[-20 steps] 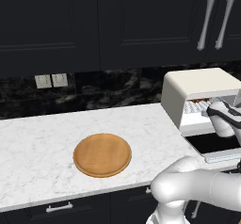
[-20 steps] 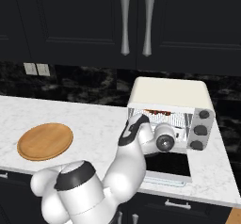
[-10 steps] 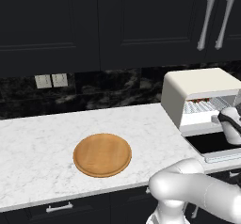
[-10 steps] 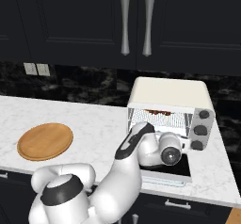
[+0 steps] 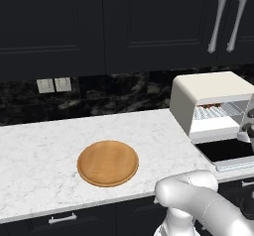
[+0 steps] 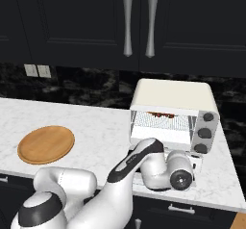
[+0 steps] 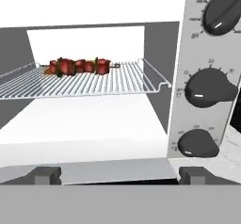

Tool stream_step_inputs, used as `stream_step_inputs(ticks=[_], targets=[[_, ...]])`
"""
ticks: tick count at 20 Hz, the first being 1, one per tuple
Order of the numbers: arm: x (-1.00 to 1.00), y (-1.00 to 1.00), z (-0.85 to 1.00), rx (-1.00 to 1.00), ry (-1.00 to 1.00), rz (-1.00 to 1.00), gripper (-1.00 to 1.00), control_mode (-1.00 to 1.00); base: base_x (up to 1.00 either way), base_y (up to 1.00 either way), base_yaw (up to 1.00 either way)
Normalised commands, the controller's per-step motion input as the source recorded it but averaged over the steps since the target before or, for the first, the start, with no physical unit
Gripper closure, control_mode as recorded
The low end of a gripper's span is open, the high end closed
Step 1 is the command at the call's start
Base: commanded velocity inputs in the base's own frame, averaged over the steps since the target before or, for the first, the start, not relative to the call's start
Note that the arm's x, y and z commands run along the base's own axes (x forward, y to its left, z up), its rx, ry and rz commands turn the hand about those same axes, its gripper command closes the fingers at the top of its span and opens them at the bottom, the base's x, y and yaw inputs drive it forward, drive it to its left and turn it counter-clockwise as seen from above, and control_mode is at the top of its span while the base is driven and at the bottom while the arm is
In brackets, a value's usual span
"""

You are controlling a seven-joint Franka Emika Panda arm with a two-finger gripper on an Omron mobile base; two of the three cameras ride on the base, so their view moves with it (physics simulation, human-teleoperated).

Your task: Pick up the kebab skewer and baguette bread, and place them inside the toaster oven. Close the toaster oven door and start by setting the timer.

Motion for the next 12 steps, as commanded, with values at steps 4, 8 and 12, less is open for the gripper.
stream_step_inputs(ticks=[4,8,12], targets=[[-0.63,-0.19,0.00,0.00,0.05,0.02,-1.00,-1.00,0.00,0.00,0.00],[-0.56,-0.15,0.00,0.00,0.06,0.01,-1.00,-1.00,0.00,0.00,0.00],[-0.52,-0.12,-0.14,0.00,0.04,0.00,-1.00,-1.00,0.00,0.00,0.00]])
